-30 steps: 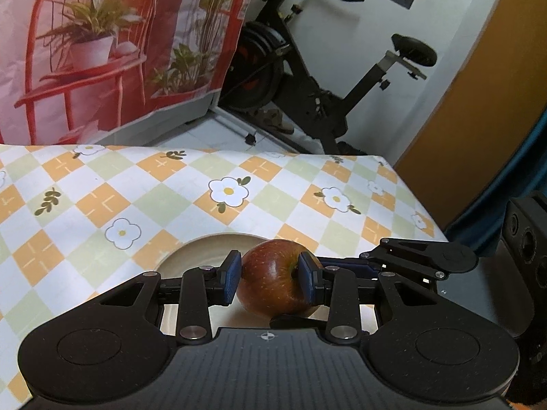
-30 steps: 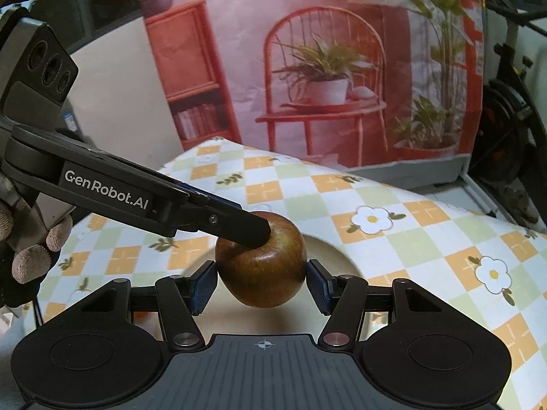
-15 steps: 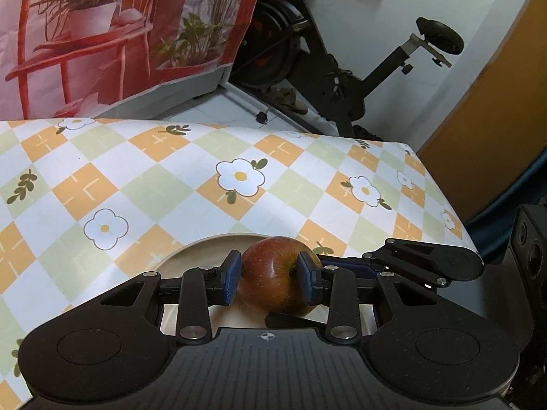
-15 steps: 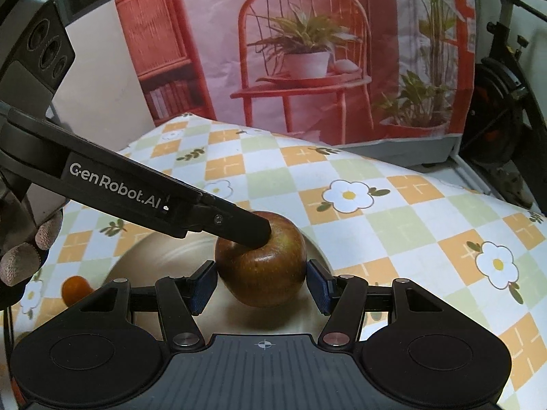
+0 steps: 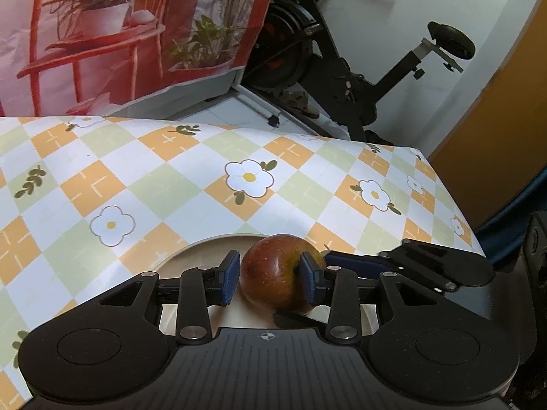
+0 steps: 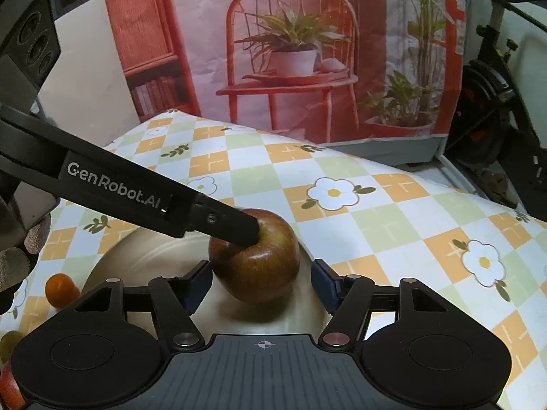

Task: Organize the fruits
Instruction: 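Carry the red apple with the left gripper and lower it onto the beige plate, then open the left gripper to release the apple and pull back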

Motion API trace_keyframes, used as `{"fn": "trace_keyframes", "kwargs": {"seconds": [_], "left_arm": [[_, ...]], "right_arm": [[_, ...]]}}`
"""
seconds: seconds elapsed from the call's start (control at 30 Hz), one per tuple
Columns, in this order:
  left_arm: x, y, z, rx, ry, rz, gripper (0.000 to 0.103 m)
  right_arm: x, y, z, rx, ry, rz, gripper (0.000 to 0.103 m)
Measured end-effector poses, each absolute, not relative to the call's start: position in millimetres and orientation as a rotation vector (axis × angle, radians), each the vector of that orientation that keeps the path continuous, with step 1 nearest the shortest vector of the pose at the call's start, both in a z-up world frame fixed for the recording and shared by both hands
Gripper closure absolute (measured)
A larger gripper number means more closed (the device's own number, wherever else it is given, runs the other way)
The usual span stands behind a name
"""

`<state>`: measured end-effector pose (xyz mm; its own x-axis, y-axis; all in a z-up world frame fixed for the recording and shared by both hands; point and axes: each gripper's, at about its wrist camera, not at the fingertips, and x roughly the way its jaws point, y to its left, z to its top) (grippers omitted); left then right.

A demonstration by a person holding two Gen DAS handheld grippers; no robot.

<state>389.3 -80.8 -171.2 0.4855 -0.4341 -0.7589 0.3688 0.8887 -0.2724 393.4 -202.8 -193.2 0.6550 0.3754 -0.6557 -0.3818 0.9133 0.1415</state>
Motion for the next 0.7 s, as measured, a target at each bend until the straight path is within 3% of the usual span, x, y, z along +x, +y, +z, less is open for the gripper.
{"fn": "trace_keyframes", "kwargs": {"seconds": [0.7], "left_arm": [[270.9,-38.0,-113.2,0.005,0.777,-0.343,0.063]], "right_arm": [[276.3,-224.1,-156.3,0.19,0.617,0.306,0.042]]}}
